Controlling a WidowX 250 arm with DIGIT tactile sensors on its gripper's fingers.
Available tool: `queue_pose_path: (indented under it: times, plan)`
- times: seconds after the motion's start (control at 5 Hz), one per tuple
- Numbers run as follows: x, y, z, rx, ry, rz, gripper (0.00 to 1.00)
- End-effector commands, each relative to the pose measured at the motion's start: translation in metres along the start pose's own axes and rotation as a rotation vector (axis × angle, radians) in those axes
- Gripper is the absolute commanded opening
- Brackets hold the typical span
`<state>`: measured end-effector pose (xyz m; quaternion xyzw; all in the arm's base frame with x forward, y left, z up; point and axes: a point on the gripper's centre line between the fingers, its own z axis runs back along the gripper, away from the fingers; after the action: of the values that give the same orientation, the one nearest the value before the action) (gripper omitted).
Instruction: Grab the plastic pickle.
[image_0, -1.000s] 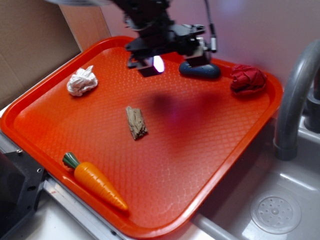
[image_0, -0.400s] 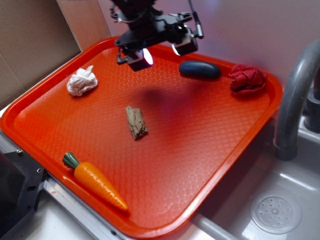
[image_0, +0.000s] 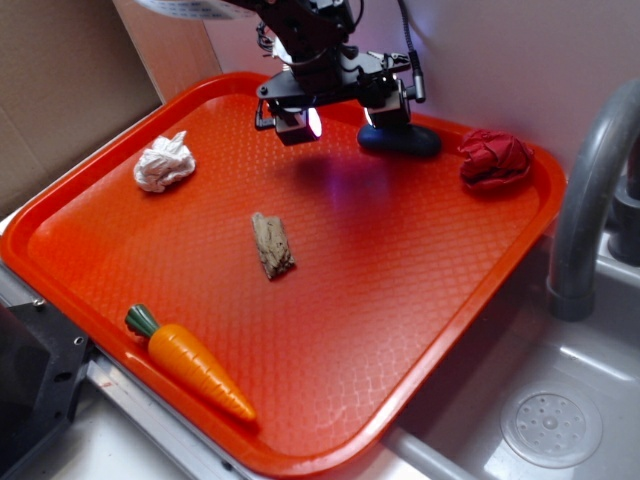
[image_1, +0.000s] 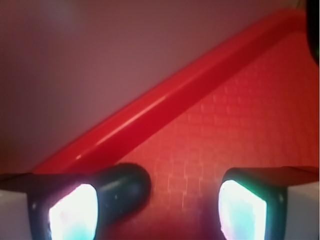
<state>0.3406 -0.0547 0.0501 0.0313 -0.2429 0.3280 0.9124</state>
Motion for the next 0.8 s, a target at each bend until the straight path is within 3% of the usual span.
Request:
queue_pose_path:
  times: [0.0,0.4,0.6]
  plan:
    - [0.014,-0.010,-0.001,0.037,-0.062,-0.004,1.00]
    - [0.006,-0.017,-0.006,0.045,-0.039,-0.060,1.00]
    - [-0.007,-0.016,0.000,0.019,0.031,-0.113,1.00]
